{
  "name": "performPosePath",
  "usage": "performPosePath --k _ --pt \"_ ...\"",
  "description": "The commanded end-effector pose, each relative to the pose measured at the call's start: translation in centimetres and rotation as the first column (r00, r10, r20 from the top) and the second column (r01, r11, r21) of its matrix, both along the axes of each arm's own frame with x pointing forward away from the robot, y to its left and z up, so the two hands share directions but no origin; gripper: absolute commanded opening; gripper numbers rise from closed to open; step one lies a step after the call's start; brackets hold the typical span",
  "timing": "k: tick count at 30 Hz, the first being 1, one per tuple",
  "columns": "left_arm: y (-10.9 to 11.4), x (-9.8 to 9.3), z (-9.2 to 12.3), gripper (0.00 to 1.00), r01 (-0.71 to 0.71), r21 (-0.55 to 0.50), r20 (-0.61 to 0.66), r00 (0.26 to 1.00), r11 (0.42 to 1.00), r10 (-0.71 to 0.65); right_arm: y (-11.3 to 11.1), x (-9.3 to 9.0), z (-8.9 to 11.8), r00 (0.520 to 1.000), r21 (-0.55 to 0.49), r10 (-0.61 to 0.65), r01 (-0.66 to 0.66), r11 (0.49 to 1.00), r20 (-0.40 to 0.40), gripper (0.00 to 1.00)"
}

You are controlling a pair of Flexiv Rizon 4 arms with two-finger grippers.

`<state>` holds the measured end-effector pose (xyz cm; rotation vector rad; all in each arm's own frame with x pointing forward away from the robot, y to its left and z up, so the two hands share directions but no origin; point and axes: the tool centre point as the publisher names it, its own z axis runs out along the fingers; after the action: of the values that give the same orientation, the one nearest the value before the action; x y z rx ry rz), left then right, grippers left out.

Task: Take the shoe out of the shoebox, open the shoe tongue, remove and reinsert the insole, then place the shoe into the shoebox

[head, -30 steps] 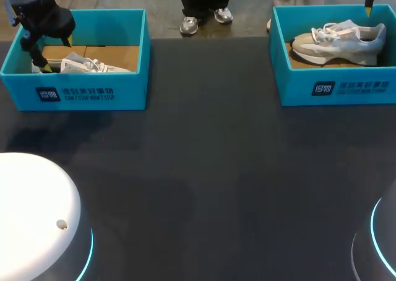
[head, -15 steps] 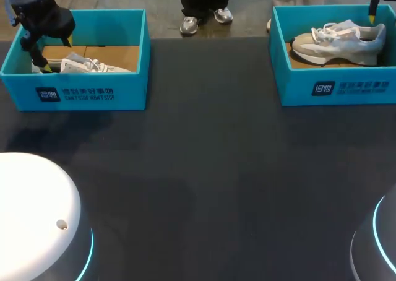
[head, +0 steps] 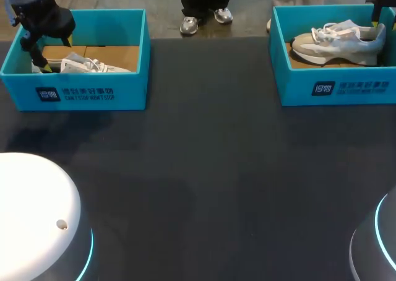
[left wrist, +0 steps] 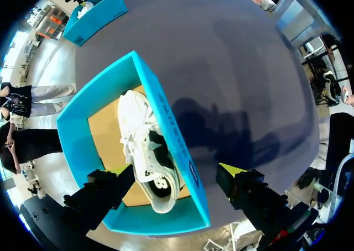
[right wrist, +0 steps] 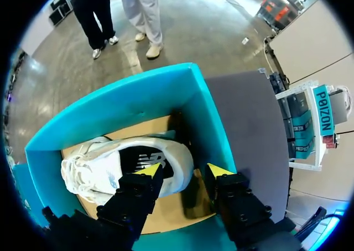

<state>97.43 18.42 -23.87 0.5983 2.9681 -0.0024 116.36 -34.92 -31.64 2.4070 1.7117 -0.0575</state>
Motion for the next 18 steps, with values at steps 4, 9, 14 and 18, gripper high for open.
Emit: performPosePath --k 4,9,14,18 --pt "0.0 -0.2 0.0 1.0 0.0 0.001 0.004 1.0 1.0 0.0 -0.3 1.3 -1.2 1.0 0.005 -0.004 0.004 1.0 -0.031 0.47" --pt "0.0 -0.2 0.0 1.0 0.0 0.001 0.004 1.0 1.0 0.0 -0.3 1.1 -2.1 0.999 0.007 -0.009 0.009 1.0 -0.046 0.48" --pt "0.0 -0.2 0.0 1.0 0.0 0.001 0.004 1.0 1.0 0.0 -0.2 0.8 -2.9 0.998 0.002 -0.008 0.008 1.0 -0.069 0.49" --pt "0.0 -0.2 0.0 1.0 0.0 0.001 0.004 1.0 1.0 0.0 -0.3 0.8 -3.6 0.996 -0.008 -0.004 0.004 1.0 -0.086 0.49"
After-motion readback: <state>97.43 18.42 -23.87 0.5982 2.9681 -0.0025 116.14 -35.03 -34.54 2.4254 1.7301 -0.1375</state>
